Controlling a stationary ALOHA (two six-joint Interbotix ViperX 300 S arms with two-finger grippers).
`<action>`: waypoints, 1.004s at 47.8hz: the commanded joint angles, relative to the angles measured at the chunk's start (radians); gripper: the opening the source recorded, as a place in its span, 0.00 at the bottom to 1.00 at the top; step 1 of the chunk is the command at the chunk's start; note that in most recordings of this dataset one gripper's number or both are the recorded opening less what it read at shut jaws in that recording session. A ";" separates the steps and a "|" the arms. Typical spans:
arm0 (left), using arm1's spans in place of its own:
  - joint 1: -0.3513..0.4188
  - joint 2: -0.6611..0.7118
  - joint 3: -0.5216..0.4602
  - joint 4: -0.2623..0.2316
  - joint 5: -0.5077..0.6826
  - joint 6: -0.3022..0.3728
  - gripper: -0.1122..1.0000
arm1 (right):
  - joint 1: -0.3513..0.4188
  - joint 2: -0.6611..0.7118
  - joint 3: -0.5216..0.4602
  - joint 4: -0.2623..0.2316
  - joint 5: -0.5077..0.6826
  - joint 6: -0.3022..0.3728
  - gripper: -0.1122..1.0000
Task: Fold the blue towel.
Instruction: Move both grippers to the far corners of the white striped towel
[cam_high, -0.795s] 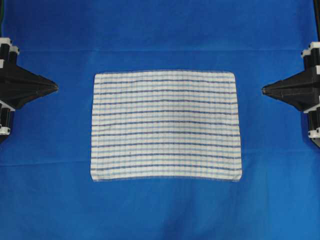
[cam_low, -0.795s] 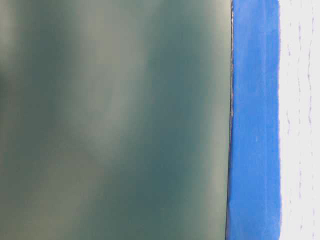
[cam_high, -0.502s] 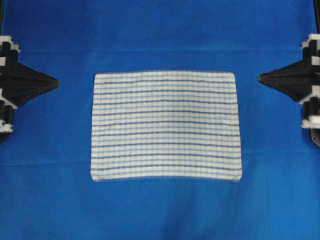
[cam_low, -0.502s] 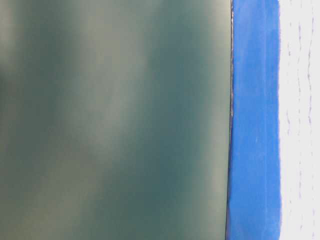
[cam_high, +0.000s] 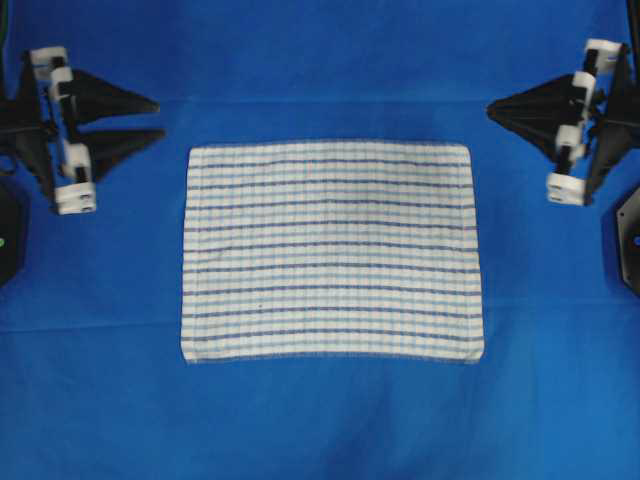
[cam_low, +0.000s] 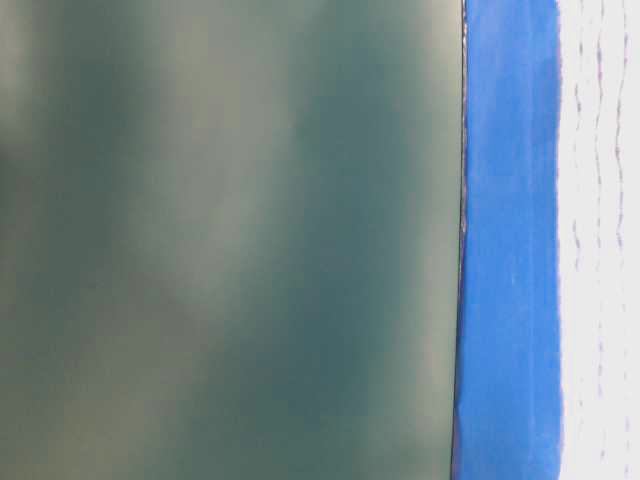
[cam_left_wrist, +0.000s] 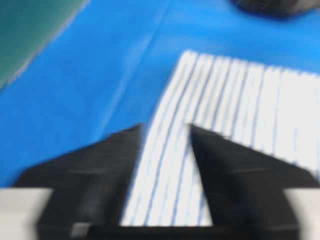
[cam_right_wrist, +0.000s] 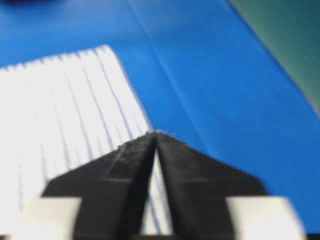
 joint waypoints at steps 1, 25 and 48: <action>0.035 0.069 -0.015 -0.002 -0.014 0.002 0.55 | -0.037 0.074 -0.029 0.015 0.006 0.003 0.41; 0.138 0.537 -0.055 -0.002 -0.186 0.002 0.88 | -0.121 0.479 -0.067 0.021 -0.009 0.003 0.59; 0.172 0.761 -0.117 -0.003 -0.192 0.000 0.87 | -0.127 0.655 -0.074 0.023 -0.080 0.003 0.59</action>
